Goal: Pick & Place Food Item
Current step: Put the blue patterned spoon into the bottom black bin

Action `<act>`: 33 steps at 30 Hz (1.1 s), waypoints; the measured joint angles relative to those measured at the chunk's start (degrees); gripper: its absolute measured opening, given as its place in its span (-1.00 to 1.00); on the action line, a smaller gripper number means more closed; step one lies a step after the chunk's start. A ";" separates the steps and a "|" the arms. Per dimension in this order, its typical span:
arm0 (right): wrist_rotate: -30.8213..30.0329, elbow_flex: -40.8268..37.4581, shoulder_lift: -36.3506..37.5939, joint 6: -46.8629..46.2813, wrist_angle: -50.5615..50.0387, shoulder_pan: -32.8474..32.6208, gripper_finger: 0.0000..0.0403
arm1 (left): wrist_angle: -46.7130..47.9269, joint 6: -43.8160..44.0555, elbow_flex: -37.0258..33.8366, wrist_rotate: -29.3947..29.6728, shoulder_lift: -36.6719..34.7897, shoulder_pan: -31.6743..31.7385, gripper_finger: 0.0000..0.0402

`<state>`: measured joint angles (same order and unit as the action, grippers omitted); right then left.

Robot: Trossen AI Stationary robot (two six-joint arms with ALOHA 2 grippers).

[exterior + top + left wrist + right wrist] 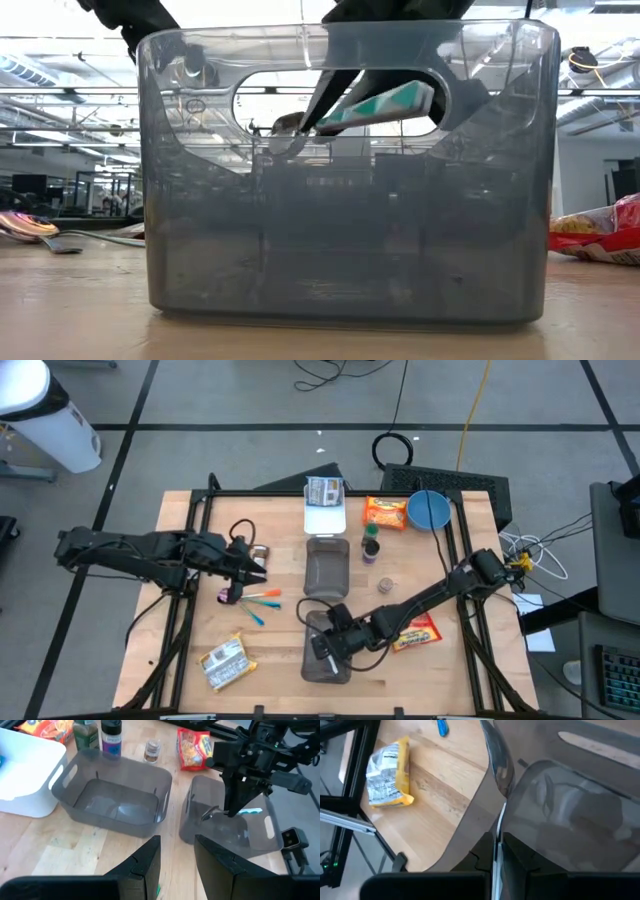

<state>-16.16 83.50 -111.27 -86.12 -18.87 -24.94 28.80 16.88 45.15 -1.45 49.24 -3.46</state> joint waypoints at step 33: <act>5.96 0.00 0.07 2.40 1.21 2.37 -0.95 | -0.35 -1.77 0.00 -0.02 0.38 0.00 -0.38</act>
<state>-10.20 83.50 -111.21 -83.72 -17.67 -22.57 28.44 15.11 45.15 -1.48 49.63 -3.46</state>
